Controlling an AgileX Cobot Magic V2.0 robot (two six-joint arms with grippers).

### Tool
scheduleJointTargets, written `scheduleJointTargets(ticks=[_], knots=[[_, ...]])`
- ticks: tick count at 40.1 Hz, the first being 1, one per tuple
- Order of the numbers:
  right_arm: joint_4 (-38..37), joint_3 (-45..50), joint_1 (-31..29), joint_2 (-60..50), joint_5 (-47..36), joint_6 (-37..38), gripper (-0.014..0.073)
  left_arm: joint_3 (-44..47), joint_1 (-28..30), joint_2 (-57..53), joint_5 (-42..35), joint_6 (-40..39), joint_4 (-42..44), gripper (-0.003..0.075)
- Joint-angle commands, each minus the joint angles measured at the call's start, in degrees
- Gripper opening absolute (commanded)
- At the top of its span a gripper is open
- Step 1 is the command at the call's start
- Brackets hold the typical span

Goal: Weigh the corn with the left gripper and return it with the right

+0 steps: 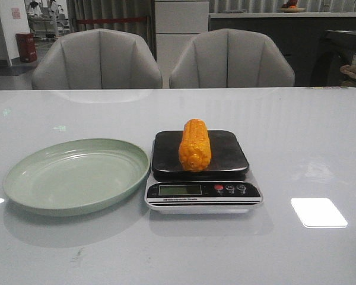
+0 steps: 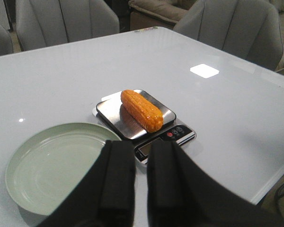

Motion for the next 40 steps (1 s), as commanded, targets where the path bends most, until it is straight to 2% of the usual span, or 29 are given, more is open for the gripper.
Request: scheduleJointTargets(ticks=[1,6,20,24,29,31,34,39,40], knots=[[0.05,0.24,-0.23,-1.06,-9.23,0.08,0.0139,-1.47,-0.38,-1.99,-3.55,0.13,-0.03,0.0122],[0.05,-2.14,-0.18,-0.12,-9.15,0.14,0.0139,-1.47,-0.38,-4.98,-1.59,0.13,0.07,0.0114],[0.05,-23.36,-0.18,20.13,11.29,0.14,0.0139,-1.47,-0.38,-7.0,2.79,0.13,0.07,0.0114],[0.05,-24.22,-0.18,23.54,13.4,0.14,0.0139,-1.47,-0.38,-7.0,3.89,0.13,0.07,0.0114],[1.14,-24.22,-0.12,25.76,12.27,0.53,0.0149,-1.47,-0.38,-7.0,3.78,0.13,0.07,0.0114],[3.7,-24.29,0.02,26.49,11.97,1.53,0.0192,-1.47,-0.38,-7.0,3.66,0.13,0.07,0.0114],[5.76,-24.61,1.06,27.91,12.23,1.53,0.0309,-1.47,-0.38,-7.0,3.66,0.13,0.07,0.0114],[5.83,-27.59,5.75,33.27,16.14,0.81,0.0617,-1.47,-0.38,-7.0,3.66,0.13,0.07,0.0114],[5.83,-28.39,6.94,34.78,17.27,0.31,0.0627,-1.47,-0.38,-7.0,3.66,0.13,0.07,0.0114]])
